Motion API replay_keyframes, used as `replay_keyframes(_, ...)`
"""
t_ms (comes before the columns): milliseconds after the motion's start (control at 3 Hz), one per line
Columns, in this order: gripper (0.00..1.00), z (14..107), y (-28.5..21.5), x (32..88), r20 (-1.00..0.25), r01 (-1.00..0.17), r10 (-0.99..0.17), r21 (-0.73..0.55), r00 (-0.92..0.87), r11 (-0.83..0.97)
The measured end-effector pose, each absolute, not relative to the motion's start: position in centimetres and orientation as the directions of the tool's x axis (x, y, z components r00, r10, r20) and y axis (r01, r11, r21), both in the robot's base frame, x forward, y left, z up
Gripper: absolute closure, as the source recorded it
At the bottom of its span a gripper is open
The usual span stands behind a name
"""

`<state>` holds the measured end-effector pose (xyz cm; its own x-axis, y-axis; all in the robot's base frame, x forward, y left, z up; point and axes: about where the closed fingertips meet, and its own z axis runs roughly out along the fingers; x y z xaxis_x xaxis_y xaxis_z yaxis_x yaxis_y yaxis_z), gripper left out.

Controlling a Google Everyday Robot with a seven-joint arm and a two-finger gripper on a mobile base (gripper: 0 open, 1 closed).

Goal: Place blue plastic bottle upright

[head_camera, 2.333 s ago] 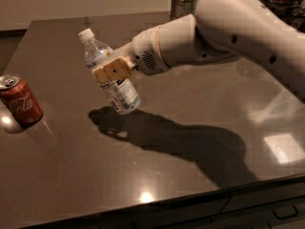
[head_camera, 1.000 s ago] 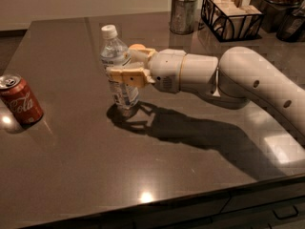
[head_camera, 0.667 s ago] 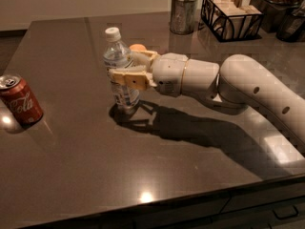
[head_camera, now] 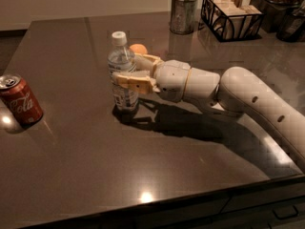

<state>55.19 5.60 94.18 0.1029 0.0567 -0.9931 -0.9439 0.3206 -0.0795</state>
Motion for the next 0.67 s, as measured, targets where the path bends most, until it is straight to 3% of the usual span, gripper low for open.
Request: replay_keyframes(667,0.16,93.80,5.82,55.17,-0.993,-0.943,0.059,-0.079,0.103,0.324)
